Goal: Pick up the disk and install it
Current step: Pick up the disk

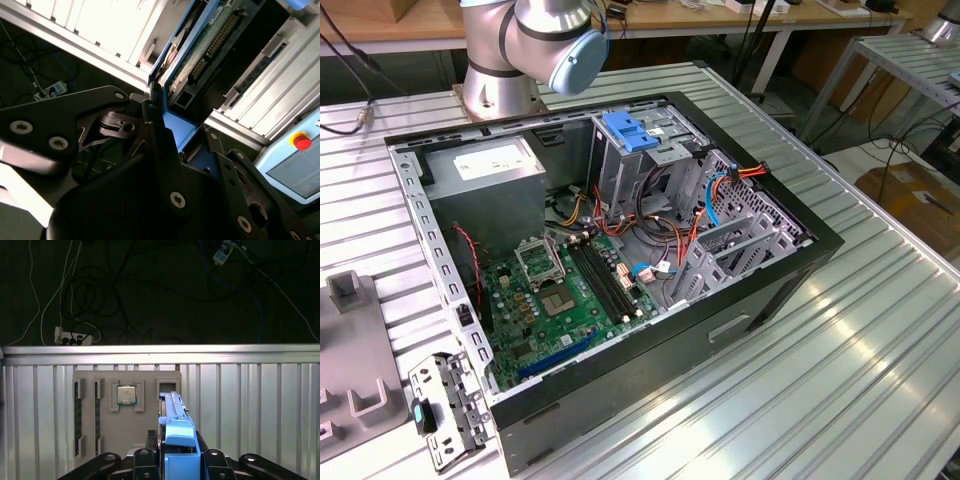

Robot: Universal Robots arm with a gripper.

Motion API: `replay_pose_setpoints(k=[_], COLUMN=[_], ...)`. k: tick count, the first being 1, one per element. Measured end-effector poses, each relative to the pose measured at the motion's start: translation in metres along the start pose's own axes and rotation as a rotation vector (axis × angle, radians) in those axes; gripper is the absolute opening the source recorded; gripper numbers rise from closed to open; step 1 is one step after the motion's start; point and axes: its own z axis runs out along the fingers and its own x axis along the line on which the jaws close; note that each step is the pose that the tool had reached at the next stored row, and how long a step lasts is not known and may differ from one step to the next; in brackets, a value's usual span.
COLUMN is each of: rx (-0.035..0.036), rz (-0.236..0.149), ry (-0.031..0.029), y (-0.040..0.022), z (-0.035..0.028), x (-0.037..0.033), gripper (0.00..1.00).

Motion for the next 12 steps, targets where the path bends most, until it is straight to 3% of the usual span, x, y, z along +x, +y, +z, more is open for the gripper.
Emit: replay_pose_setpoints(k=[12], rx=[0.0], rz=[0.0], ry=[0.0], y=[-0.0001], z=[-0.0108], x=[0.0001], gripper=[0.37])
